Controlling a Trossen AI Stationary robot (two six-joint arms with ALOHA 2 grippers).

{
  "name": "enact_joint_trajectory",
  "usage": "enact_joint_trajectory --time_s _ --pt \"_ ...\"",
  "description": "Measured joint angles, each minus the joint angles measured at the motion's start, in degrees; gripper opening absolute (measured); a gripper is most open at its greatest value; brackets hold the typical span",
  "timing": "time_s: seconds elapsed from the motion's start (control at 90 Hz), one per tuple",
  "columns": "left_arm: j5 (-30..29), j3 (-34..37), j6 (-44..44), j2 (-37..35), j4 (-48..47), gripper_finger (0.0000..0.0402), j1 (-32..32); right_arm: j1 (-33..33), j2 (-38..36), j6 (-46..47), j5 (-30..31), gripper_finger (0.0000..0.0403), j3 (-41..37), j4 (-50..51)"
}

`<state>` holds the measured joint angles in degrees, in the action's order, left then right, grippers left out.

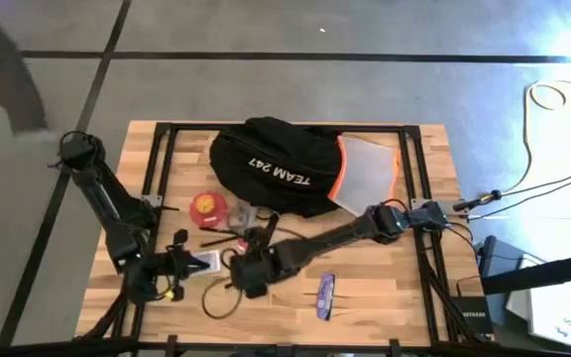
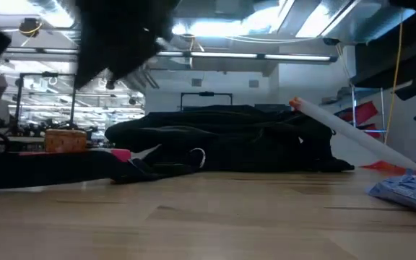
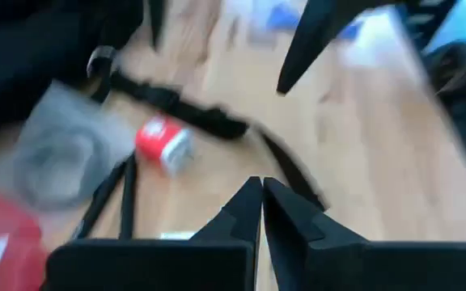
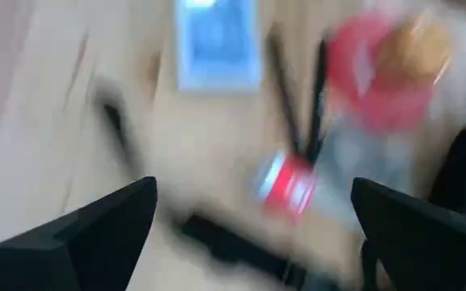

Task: Unpack backpack
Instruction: Move the blue game card to the middle left of the table, then move the blue chocolate bar to the center of the table

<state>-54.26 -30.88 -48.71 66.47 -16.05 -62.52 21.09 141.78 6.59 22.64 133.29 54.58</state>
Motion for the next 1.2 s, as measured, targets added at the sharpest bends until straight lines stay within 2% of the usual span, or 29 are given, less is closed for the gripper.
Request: enact_joint_trajectory --time_s 0.089,0.2,0.289,0.422,0.478,0.544,0.633,0.756,0.933,1.011,1.2 --pt "0.97 -0.06 5.96 -1.76 4.81 0.0 -0.57 3.03 0.35 5.83 -2.92 0.0394 -0.62 9.6" --pt "2.64 -0.06 13.63 -1.5 13.1 0.0 0.09 7.84 0.46 15.99 -3.77 0.0394 -1.73 21.56" --pt "3.05 -0.08 16.28 0.92 18.6 0.0 3.48 11.7 0.38 24.09 -3.79 0.0394 -1.78 28.91" --pt "9.68 -0.06 20.78 5.55 26.25 0.0 11.9 16.77 -0.73 35.75 -2.51 0.0394 -1.81 35.97" --pt "13.82 -0.06 24.23 7.91 31.7 0.0 15.34 18.88 -1.81 38.49 -2.07 0.0394 -2.43 35.02" --pt "23.37 -0.28 28.42 11.0 37.87 0.0 19.96 21.08 -2.52 41.83 -2.05 0.0389 -3.2 35.56" --pt "31.14 -2.44 29.18 16.0 41.66 0.0 25.87 23.63 -3.76 47.33 -2.31 0.0365 -6.1 35.14" --pt "34.75 -6.72 31.52 23.59 42.11 0.0 30.59 26.49 -6.82 54.09 -1.89 0.0316 -12.83 35.27" --pt "37.54 -13.29 35.67 31.95 42.67 0.0 32.98 31.4 -12.3 63.84 -3.98 0.0248 -26.05 31.95" --pt "37.67 -15.54 37.18 34.61 42.45 0.0 33.28 33.29 -15.95 66.36 -3.45 0.0223 -32.9 24.58" --pt "37.68 -17.89 38.23 37.2 42.54 0.0 33.2 34.49 -25.06 70.34 3.2 0.0163 -53.39 -1.17"
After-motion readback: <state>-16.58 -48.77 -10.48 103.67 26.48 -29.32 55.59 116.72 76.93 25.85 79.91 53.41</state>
